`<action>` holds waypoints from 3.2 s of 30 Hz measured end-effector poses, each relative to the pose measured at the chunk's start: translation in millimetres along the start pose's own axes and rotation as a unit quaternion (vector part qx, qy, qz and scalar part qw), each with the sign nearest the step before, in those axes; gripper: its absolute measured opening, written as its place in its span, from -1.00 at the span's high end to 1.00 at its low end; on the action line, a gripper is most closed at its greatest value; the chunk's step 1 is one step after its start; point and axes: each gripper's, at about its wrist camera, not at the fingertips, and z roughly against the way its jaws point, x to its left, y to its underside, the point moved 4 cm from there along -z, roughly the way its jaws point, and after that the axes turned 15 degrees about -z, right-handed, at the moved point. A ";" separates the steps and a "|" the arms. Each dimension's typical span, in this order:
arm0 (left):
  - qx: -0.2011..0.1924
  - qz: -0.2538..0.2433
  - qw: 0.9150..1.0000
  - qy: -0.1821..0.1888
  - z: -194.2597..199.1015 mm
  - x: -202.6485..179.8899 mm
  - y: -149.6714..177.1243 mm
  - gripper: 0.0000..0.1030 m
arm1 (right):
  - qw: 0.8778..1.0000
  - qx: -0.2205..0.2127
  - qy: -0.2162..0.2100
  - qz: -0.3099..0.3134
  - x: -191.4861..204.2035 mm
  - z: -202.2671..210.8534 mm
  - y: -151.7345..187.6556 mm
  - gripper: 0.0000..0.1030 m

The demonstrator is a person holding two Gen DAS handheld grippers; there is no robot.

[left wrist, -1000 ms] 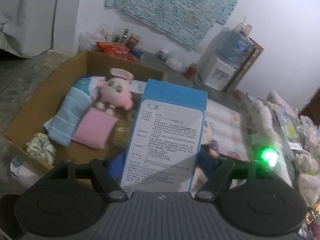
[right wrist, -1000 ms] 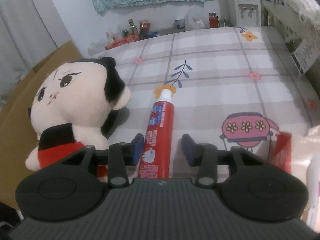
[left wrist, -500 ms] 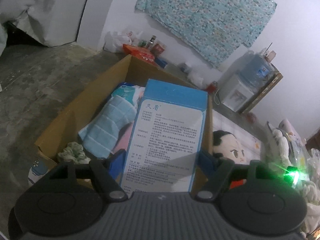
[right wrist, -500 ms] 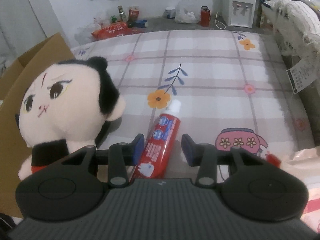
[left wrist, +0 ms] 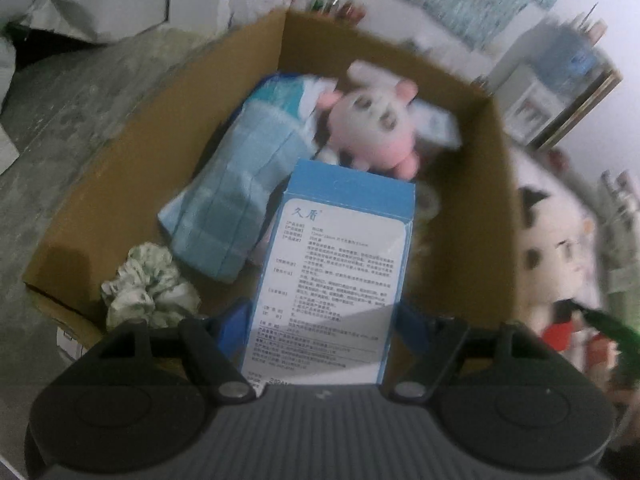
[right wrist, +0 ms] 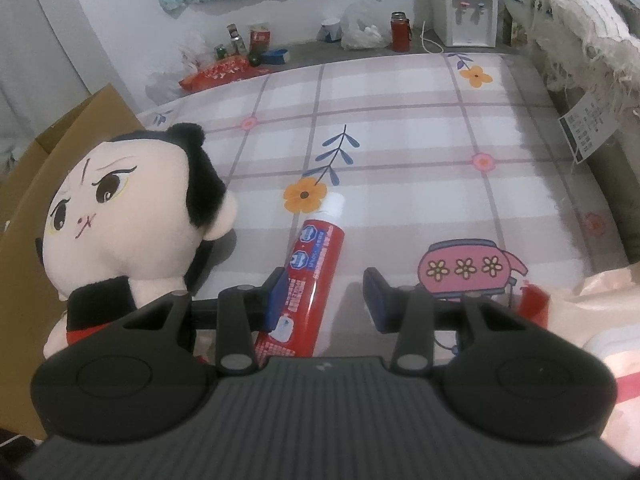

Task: Organize soft objects

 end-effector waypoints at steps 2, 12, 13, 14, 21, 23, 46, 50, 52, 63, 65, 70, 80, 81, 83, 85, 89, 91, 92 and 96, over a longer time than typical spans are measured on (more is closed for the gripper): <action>0.022 -0.004 1.000 -0.013 -12.4 0.6 2.6 -0.50 | 1.000 0.000 -0.005 -0.003 -1.7 -0.2 0.1 0.20; 0.034 -0.019 0.999 -0.024 -5.8 -1.2 8.5 -0.55 | 1.000 0.002 -0.008 -0.005 -5.0 -2.5 -0.7 0.10; 0.034 -0.018 0.999 -0.021 -4.3 -1.3 8.8 -0.55 | 1.000 0.002 -0.008 -0.005 -4.6 -3.0 -0.4 0.09; 0.033 -0.018 0.999 -0.019 -2.7 -1.5 9.6 -0.55 | 1.000 0.003 -0.008 -0.005 -4.3 -3.4 -0.3 0.09; 0.030 -0.014 0.999 -0.010 2.0 0.1 11.7 -0.55 | 1.000 0.004 -0.006 -0.006 -3.1 -4.6 -0.4 0.07; 0.025 -0.018 0.999 -0.013 3.6 0.0 11.4 -0.55 | 1.000 0.004 -0.005 -0.005 -2.7 -5.0 -0.7 0.06; -0.052 -0.047 0.997 -0.010 22.3 -24.8 1.7 -0.73 | 1.000 0.021 0.006 0.010 13.5 -24.2 -9.7 0.33; -0.055 -0.063 0.996 -0.004 25.4 -37.6 6.0 -0.74 | 1.000 0.023 0.014 0.007 15.8 -26.3 -7.2 0.40; -0.058 -0.070 0.996 -0.001 27.9 -43.7 8.4 -0.74 | 0.999 0.026 0.018 0.000 12.2 -20.9 -2.5 0.40; -0.059 -0.164 0.983 0.048 38.1 -114.7 28.3 -0.74 | 0.999 0.032 0.025 -0.029 -18.9 47.1 73.8 0.41; -0.053 -0.191 0.978 0.066 37.2 -133.6 34.3 -0.76 | 0.999 0.033 0.018 -0.037 -23.7 58.7 88.4 0.41; -0.043 -0.264 0.963 0.042 24.7 -178.6 51.2 -1.00 | 0.998 0.031 -0.005 -0.060 -36.9 74.0 105.0 0.41; -0.042 -0.275 0.960 -0.028 26.7 -171.0 53.0 -0.88 | 0.998 0.024 -0.030 -0.056 -44.5 76.7 106.9 0.41; -0.052 -0.275 0.960 -0.035 32.5 -171.6 52.6 -0.88 | 0.998 0.023 -0.033 -0.056 -45.4 76.8 107.2 0.41; -0.082 -0.275 0.957 -0.030 49.3 -179.2 52.7 -0.89 | 0.997 0.020 -0.040 -0.060 -48.2 77.6 108.2 0.41; -0.105 -0.290 0.951 -0.011 62.1 -195.8 53.5 -0.89 | 0.996 0.019 -0.048 -0.066 -50.7 78.5 109.0 0.42; -0.109 -0.333 0.936 0.041 64.4 -237.6 58.4 -0.89 | 0.994 0.024 -0.070 -0.087 -57.7 80.6 110.7 0.44; -0.098 -0.352 0.929 0.056 57.1 -256.6 63.8 -0.89 | 0.991 0.026 -0.082 -0.098 -62.6 81.8 111.7 0.44; -0.092 -0.365 0.924 0.065 52.0 -266.2 66.6 -0.89 | 0.990 0.027 -0.088 -0.102 -64.7 82.2 112.1 0.44; -0.054 -0.401 0.910 0.094 21.7 -295.1 78.4 -0.87 | 0.988 0.029 -0.103 -0.108 -68.3 83.2 114.5 0.44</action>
